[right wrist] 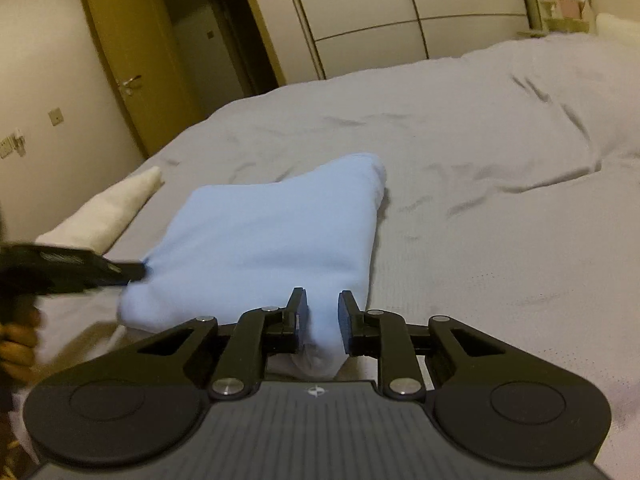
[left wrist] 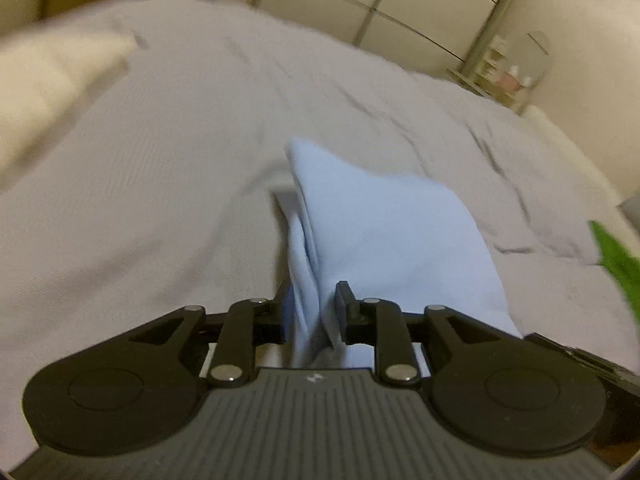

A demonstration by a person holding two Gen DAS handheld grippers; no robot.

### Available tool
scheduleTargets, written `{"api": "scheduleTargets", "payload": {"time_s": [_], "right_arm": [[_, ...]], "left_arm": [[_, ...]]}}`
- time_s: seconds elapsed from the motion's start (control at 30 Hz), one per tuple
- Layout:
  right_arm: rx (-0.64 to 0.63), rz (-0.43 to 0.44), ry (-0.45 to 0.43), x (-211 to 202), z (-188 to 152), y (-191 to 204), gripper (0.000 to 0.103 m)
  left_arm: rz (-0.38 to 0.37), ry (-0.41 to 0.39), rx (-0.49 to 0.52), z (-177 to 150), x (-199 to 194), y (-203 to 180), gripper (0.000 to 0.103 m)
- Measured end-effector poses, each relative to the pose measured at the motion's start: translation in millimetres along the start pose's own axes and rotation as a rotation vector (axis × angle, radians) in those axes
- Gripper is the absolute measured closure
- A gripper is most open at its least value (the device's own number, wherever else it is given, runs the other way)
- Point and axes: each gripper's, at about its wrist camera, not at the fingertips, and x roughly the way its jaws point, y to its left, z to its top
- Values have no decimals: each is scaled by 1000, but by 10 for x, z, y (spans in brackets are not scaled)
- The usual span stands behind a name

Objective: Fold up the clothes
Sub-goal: 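Fold the held sweatshirt end over onto the other half with both tools, then release the sweatshirt and smooth the folded stack with both tools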

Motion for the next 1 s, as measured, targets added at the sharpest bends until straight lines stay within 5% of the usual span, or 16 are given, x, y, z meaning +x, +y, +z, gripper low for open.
{"api": "scheduleTargets", "payload": {"time_s": [0.07,0.13,0.27,0.37,0.47,0.63,0.83,1.0], "right_arm": [[-12,7,-22,-24,58,33,80],[-35,16,-45,-32,147,66,80],[-105,23,-49,60,183,179,80],[-156,19,23,267,26,287,78],[-229,4,45,407,-132,373,78],[-224,47,68,322,65,293,77],[-144,13,-43,368,557,20,74],[-89,-9,80,837,598,-131,72]], "left_arm": [[35,-40,68,101,-119,-161,87],[-11,-49,120,172,-165,-333,87],[-32,10,235,-42,9,-626,85],[28,72,224,-361,290,-519,91],[31,51,201,-508,368,-419,91],[44,52,224,-215,280,-535,92],[-22,9,262,339,370,-580,91],[36,137,310,242,886,-554,90]]}}
